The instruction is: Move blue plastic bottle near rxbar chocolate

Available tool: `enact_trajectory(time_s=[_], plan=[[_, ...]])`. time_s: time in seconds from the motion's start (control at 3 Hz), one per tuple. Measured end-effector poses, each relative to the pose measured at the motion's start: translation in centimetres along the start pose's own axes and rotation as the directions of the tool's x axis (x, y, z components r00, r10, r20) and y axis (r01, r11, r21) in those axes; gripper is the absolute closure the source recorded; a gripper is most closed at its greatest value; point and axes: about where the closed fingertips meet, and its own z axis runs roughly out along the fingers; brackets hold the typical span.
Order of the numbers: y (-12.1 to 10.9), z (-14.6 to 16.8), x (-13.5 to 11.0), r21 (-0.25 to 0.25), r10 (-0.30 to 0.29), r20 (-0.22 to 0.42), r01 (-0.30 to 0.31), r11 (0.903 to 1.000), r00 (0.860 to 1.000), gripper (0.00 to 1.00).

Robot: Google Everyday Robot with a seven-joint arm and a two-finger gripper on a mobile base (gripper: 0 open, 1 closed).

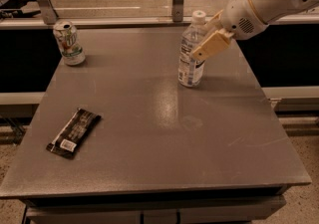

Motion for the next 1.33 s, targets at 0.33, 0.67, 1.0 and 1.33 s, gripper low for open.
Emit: enact_trajectory(time_s=[0.33,0.67,1.0,1.33], plan=[[1.1,1.3,-3.1,-0.058,-0.05,0.057,0.053,0.9969,0.997,1.0],[2.7,4.8,-6.3,-0.165,-0.105,0.077,0.116,0.9794,0.991,1.0],[4.6,9.5,-8.0,-0.301,-0.11,0.099,0.135,0.944,0.989,1.0],[4.5,9.3,-8.2,-0.302,-0.11,0.1,0.135,0.9438,0.989,1.0]])
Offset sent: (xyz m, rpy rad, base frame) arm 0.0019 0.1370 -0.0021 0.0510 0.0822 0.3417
